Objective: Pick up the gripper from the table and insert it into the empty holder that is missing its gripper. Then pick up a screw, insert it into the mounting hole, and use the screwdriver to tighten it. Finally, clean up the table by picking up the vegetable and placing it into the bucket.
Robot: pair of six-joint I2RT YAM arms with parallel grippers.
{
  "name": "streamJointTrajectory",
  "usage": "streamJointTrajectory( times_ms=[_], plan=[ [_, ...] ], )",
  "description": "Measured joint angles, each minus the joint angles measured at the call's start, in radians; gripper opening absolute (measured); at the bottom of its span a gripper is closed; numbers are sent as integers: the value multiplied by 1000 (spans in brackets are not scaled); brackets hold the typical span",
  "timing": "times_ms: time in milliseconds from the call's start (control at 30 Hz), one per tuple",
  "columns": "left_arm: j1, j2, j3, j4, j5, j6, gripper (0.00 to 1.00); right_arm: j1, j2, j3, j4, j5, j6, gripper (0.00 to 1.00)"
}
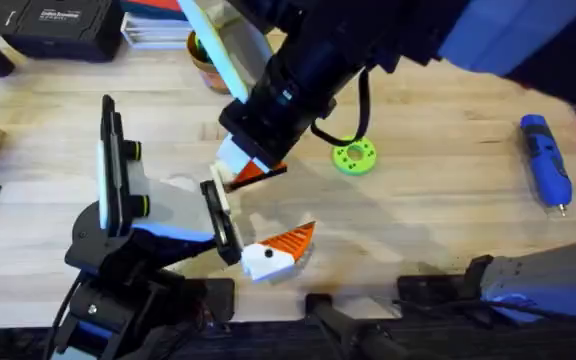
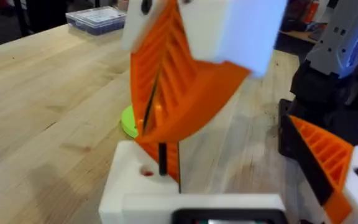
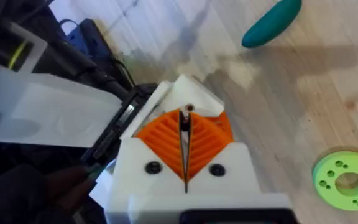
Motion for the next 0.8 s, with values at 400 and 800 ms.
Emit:
streamJointTrajectory(
  times_ms=[400, 800],
  plan=[
    [0, 0, 0, 1, 0, 0, 988, 0, 0, 1, 6, 27, 0, 7],
    [0, 0, 0, 1, 0, 0, 988, 1, 0, 1, 13, 40, 0, 7]
  ],
)
